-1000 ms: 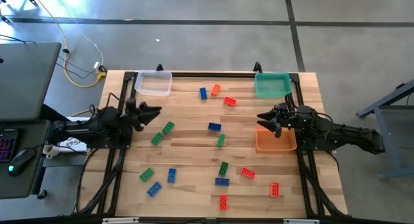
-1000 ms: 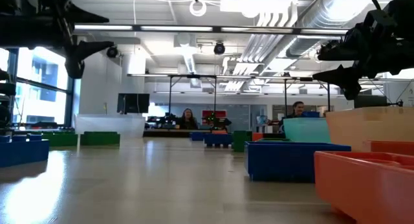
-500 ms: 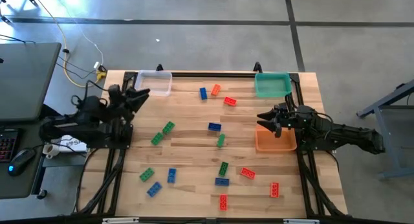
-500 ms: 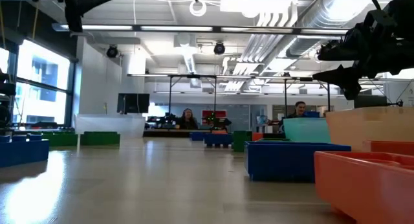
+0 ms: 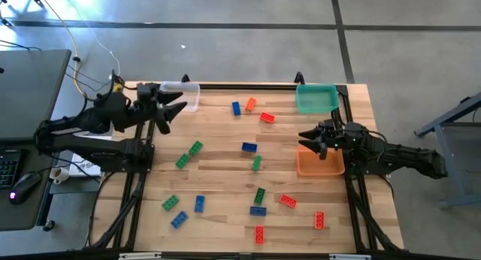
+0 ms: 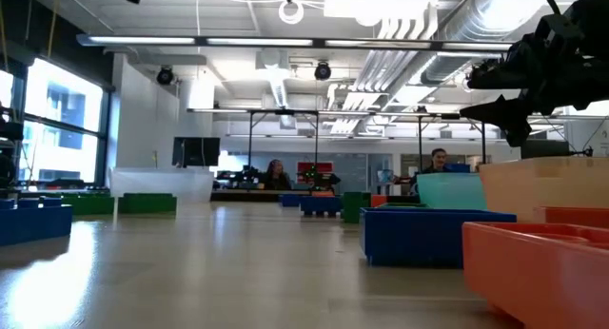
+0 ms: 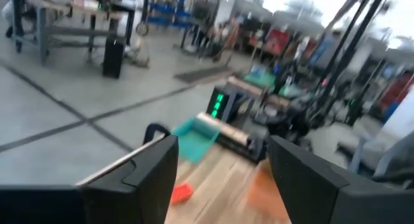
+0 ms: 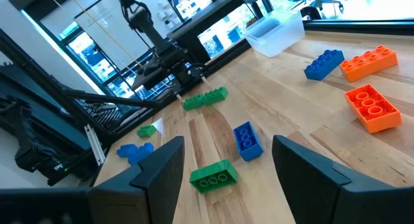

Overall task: Sort & place blocks by color
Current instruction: Put the green game piece into the transparent bin

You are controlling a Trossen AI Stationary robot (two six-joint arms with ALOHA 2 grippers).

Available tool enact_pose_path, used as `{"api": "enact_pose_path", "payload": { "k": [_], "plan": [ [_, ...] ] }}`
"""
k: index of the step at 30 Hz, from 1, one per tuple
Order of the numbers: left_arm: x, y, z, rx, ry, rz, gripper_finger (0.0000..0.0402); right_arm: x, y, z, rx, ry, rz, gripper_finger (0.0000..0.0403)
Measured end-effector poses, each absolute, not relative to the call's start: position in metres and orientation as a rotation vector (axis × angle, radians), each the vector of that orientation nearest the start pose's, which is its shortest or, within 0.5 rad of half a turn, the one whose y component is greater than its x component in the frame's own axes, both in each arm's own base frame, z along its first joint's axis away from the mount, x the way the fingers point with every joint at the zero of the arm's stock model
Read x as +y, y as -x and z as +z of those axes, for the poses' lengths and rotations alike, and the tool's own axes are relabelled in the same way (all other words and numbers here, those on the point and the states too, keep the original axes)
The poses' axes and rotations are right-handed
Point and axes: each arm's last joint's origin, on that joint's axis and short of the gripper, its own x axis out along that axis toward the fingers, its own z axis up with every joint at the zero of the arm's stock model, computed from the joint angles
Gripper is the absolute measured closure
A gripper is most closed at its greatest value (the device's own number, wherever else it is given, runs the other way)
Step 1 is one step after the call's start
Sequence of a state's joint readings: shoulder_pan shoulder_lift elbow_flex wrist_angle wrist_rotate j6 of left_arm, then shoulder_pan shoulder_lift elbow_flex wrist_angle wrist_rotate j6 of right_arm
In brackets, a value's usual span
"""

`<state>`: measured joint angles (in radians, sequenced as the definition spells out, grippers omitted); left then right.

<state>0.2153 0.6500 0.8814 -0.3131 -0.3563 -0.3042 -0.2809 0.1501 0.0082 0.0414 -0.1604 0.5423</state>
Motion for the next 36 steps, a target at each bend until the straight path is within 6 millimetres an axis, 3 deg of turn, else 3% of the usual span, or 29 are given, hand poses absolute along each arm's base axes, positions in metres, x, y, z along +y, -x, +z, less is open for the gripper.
{"api": "enact_pose_path", "payload": {
  "k": [5,15,23,36],
  "plan": [
    [0.041,-0.136,0.366,0.198,0.351,0.660,0.0163,-0.025,-0.103,0.158,0.063,-0.563,-0.144,0.0180],
    [0.043,-0.153,0.312,0.708,0.556,0.812,0.0163,-0.025,-0.103,0.158,0.063,-0.563,-0.144,0.0180],
    [0.046,-0.183,0.282,0.959,0.641,0.757,0.0163,-0.025,-0.103,0.158,0.063,-0.563,-0.144,0.0180],
    [0.060,-0.231,0.213,1.326,0.788,0.805,0.0163,-0.025,-0.103,0.158,0.063,-0.563,-0.144,0.0180]
  ]
}}
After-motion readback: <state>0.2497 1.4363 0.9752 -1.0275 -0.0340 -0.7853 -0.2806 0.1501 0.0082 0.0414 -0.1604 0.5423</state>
